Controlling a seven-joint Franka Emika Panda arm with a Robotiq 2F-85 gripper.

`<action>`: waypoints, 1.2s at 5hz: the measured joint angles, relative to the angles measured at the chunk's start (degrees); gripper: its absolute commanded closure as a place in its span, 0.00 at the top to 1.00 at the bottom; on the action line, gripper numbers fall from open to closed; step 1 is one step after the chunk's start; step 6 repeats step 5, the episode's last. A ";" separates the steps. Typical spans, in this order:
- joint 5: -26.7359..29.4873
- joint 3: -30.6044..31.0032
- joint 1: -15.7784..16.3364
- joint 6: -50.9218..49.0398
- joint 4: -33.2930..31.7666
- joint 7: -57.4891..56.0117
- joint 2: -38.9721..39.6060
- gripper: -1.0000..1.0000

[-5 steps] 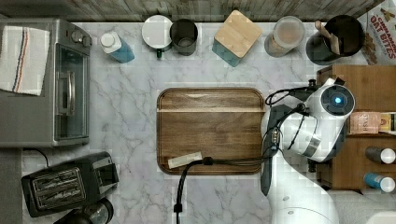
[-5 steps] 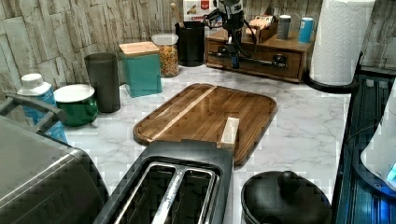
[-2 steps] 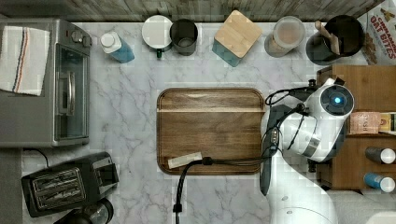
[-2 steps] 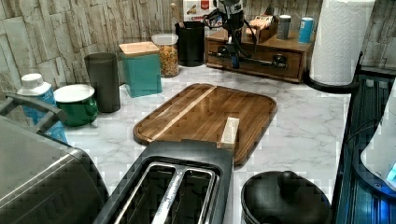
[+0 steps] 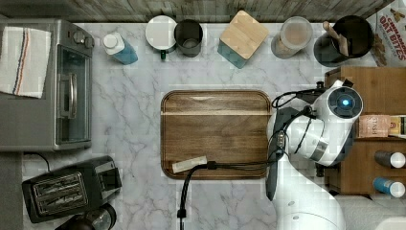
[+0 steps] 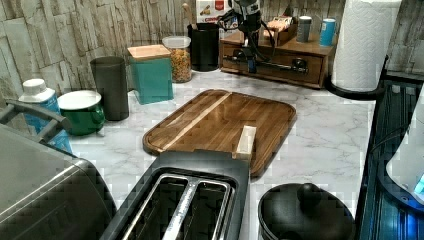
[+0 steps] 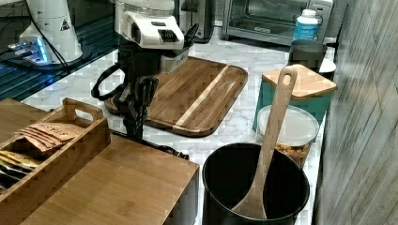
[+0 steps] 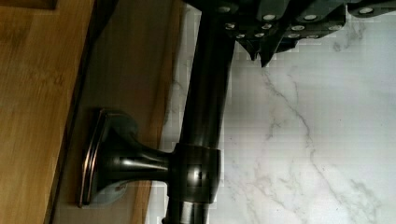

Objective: Close the drawer.

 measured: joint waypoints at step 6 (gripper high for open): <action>-0.32 -0.70 0.76 -0.20 0.00 0.00 -0.13 0.00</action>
